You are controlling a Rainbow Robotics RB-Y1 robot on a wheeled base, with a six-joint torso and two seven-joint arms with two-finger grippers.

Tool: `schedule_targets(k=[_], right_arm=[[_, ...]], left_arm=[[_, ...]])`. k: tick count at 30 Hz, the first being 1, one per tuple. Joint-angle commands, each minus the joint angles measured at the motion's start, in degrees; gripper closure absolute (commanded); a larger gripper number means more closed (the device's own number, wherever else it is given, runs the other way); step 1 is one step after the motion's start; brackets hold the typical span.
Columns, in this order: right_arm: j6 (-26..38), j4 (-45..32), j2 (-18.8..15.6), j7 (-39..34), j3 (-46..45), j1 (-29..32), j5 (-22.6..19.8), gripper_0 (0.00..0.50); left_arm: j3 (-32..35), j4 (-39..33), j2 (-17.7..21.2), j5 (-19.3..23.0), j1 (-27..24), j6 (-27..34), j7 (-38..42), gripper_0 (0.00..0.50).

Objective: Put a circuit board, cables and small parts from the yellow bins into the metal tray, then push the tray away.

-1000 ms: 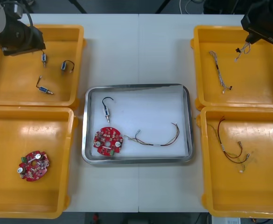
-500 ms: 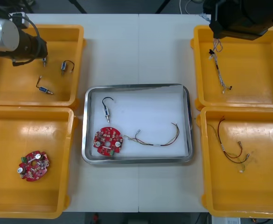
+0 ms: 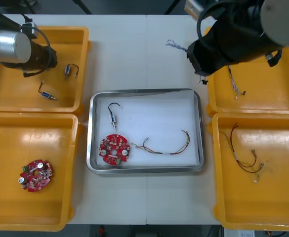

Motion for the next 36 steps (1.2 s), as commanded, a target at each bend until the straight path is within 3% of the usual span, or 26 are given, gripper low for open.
schedule_targets(k=[1, 7, 8, 9, 10, 12, 22, 30, 36], right_arm=[[0.2, -2.2, 1.8, 11.4, 6.7, 2.2, 4.7, 0.500], [0.2, -1.8, 4.1, 23.4, 16.1, 2.4, 13.5, 0.500], [0.2, -1.4, 4.3, 24.8, 17.8, 2.7, 14.9, 0.500], [0.2, -1.2, 4.4, 25.4, 18.5, 2.9, 15.4, 0.500], [0.1, -0.3, 4.6, 26.9, 20.2, 3.3, 16.3, 0.500], [-2.5, 0.9, 4.7, 28.4, 21.6, 3.8, 16.5, 0.500], [-14.8, 8.8, 4.8, 30.5, 28.0, 5.1, 16.7, 0.500], [-21.0, 14.4, 4.4, 31.8, 31.1, 5.4, 17.5, 0.500], [-21.4, 17.1, 4.3, 32.9, 31.2, 5.6, 18.9, 0.500]], left_arm=[[-2.4, 1.6, -0.5, -0.3, -2.9, -4.2, -1.3, 0.000], [-2.4, 2.5, -0.6, -0.3, -2.8, -4.4, -1.4, 0.000], [-2.4, 2.6, -0.6, -0.3, -2.6, -4.4, -1.5, 0.040], [-2.4, 2.6, -0.6, -0.3, -2.6, -4.5, -1.5, 0.109], [-2.4, 2.6, -0.6, -0.4, -2.4, -4.6, -1.6, 0.353], [-2.4, 2.6, -0.6, -0.3, -2.2, -4.7, -1.6, 0.498], [-1.7, 2.4, 0.2, 0.5, -2.2, -3.4, -0.9, 0.500], [2.6, -4.6, 2.8, 0.5, -2.3, 8.7, -0.6, 0.500], [4.8, -9.0, 4.3, 0.3, -2.2, 15.7, -0.4, 0.500]])
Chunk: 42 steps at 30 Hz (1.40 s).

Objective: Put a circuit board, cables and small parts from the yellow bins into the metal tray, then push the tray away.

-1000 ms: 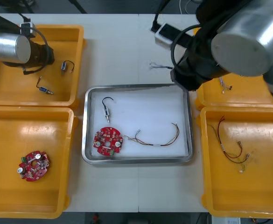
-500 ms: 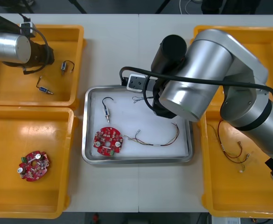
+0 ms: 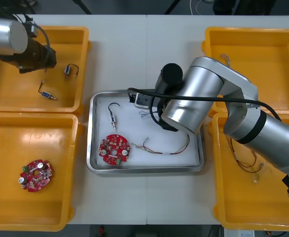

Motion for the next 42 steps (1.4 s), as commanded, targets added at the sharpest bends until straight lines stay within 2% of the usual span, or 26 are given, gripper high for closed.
schedule_targets(k=[1, 5, 6, 8, 9, 10, 11, 12, 13, 19, 24, 28, 36, 42], right_arm=[[-0.5, 1.2, 0.6, 3.6, 0.7, 0.6, 0.9, 0.500], [-0.4, 1.3, 0.2, 3.7, 0.7, 0.8, 0.9, 0.497], [-0.3, 1.3, 0.2, 3.6, 0.6, 0.8, 1.0, 0.483], [-0.3, 1.3, 0.2, 3.6, 0.2, 0.9, 1.0, 0.410], [-0.3, 1.3, 0.3, 3.5, -0.3, 0.9, 1.0, 0.259], [-0.3, 1.3, 0.4, 3.5, -0.5, 0.9, 1.0, 0.198], [-0.1, 1.3, 0.7, 3.6, -1.4, 1.0, 0.9, 0.090], [0.3, 1.1, 0.9, 3.7, -2.2, 1.2, 1.0, 0.018], [0.6, 1.0, 1.2, 3.7, -2.6, 1.3, 0.9, 0.000], [6.5, -1.4, 3.7, 3.3, -7.7, 2.5, 1.2, 0.000], [14.3, -8.3, 5.4, 3.0, -13.9, 5.5, 1.6, 0.000], [21.1, -14.5, 5.5, 2.3, -17.1, 7.4, 3.4, 0.000], [21.1, -22.9, 6.5, 0.0, -26.4, 10.5, 4.0, 0.000], [21.1, -27.8, 6.0, -8.4, -32.0, 14.2, 3.7, 0.000]], left_arm=[[3.1, -5.7, 3.9, 0.2, -1.6, 5.9, -0.3, 0.500], [4.0, -9.2, 4.9, 0.3, -1.6, 11.4, 0.2, 0.500], [4.1, -9.6, 5.1, 0.3, -1.6, 12.2, 0.3, 0.500], [4.1, -11.6, 5.4, 0.3, -1.6, 14.7, 0.8, 0.500], [4.2, -12.7, 5.6, 0.2, -1.4, 16.3, 1.2, 0.500], [4.4, -13.3, 5.6, 0.2, -1.3, 17.1, 1.3, 0.500], [4.7, -14.5, 5.6, 0.2, -1.1, 18.5, 1.7, 0.500], [4.9, -15.8, 5.7, 0.2, -1.0, 20.1, 2.0, 0.500], [5.0, -16.4, 5.8, 0.2, -0.9, 20.9, 2.1, 0.500], [5.9, -24.3, 6.0, 0.4, 0.5, 28.4, 6.1, 0.500], [5.9, -31.3, 6.1, 0.9, 2.1, 34.1, 7.9, 0.500], [5.9, -37.0, 6.1, 1.6, 4.2, 36.3, 11.7, 0.500], [5.8, -46.1, 6.0, 5.0, 7.0, 41.6, 16.2, 0.500], [4.1, -52.3, 6.0, 9.6, 7.1, 45.0, 23.8, 0.500]])
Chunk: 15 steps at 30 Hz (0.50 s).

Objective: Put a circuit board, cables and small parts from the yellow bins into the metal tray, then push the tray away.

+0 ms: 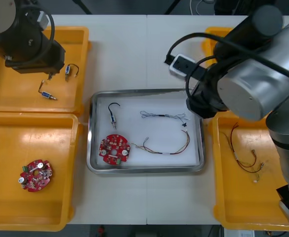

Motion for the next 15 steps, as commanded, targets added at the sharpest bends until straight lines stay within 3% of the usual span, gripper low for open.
schedule_targets(k=[1, 8, 15], right_arm=[[0.2, -5.3, 0.3, -8.6, -5.3, 4.0, 0.2, 0.000], [0.2, -8.0, -3.6, -17.3, -9.8, 8.2, -0.3, 0.000], [0.2, -9.0, -6.6, -25.3, -19.3, 12.8, -6.2, 0.000]], left_arm=[[-0.8, -6.7, 2.6, 3.0, 0.3, 2.8, 6.6, 0.500], [-4.9, -12.2, 2.1, 6.1, 0.3, 2.7, 12.6, 0.500], [-10.8, -15.0, 0.4, 6.6, -0.4, -0.1, 17.7, 0.500]])
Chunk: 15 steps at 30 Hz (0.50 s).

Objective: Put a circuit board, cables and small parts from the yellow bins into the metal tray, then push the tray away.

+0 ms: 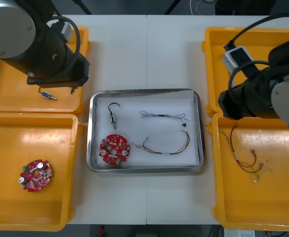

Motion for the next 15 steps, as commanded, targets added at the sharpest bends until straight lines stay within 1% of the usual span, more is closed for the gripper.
schedule_targets(k=[1, 6, 9, 11, 15], right_arm=[[0.2, -2.4, -2.8, -4.5, -9.0, 3.0, -4.1, 0.000], [0.2, -2.4, -3.7, -6.2, -15.6, 3.9, -8.3, 0.000], [0.2, -2.4, -5.1, -6.3, -18.8, 6.3, -10.5, 0.000], [0.2, -2.8, -6.0, -6.4, -21.3, 8.5, -11.9, 0.000], [0.2, -3.1, -6.5, -6.7, -24.7, 11.4, -14.1, 0.000]], left_arm=[[-4.8, -2.2, 0.1, 0.7, -1.0, -3.0, 3.2, 0.500], [-9.5, -1.3, -1.4, -0.4, -1.8, -6.2, 4.6, 0.500], [-12.4, 0.1, -2.3, -1.1, -1.9, -8.6, 5.0, 0.500], [-15.2, 1.5, -3.0, -2.3, -2.4, -10.7, 5.5, 0.500], [-18.7, 4.3, -4.3, -4.1, -3.4, -13.5, 6.2, 0.500]])
